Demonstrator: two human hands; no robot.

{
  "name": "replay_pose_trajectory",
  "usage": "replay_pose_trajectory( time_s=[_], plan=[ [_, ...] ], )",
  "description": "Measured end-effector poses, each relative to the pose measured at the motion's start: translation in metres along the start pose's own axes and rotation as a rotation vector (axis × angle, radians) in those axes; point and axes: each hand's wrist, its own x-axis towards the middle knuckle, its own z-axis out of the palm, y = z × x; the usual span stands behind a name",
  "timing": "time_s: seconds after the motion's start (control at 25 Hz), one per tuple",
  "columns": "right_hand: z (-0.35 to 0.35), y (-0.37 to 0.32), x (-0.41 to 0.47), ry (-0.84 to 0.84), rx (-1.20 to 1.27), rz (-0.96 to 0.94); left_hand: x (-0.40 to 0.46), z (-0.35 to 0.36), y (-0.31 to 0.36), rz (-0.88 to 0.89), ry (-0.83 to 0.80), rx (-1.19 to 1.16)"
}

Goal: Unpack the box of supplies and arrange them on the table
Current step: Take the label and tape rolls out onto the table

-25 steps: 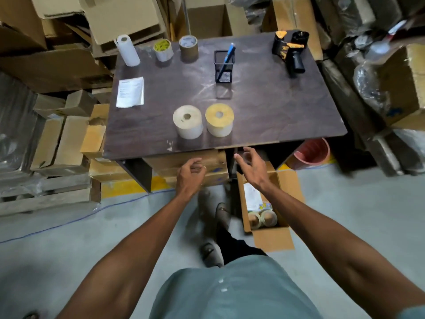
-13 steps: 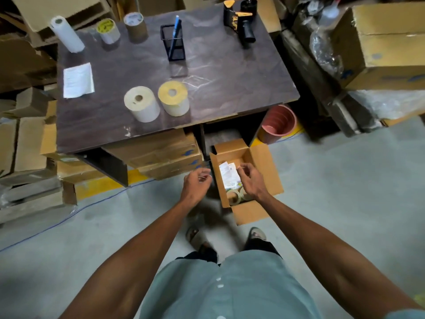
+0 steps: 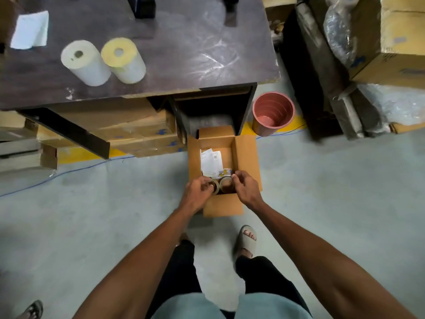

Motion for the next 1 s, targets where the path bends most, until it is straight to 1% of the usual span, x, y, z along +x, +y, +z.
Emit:
replay_pose_trajectory(
  time_s=[0.16,0.32,0.48,0.6,0.72,0.88,1.0],
  plan=[
    [0.003,0.05,0.034,-0.052,-0.056,-0.015,0.026,0.046,-0.015,-0.022,0.01,0.022],
    [0.039,0.106,0.084,-0.098,-0.103,-0.036,0.079,0.089,-0.067,-0.031,0.005,0.077],
    [0.086,0.171,0.14,-0.172,-0.254,-0.009,0.14,0.138,-0.133,-0.027,-0.061,0.259],
    [0.115,0.212,0.184,-0.222,-0.41,-0.031,0.188,0.175,-0.175,-0.11,-0.101,0.375],
    [0.134,0.242,0.226,-0.259,-0.504,-0.026,0.232,0.201,-0.201,-0.068,-0.074,0.457],
    [0.171,0.28,0.28,-0.371,-0.685,-0.03,0.288,0.225,-0.233,-0.028,-0.082,0.688],
    [0.2,0.31,0.313,-0.372,-0.778,-0.049,0.323,0.246,-0.262,-0.064,-0.129,0.714]
  ],
)
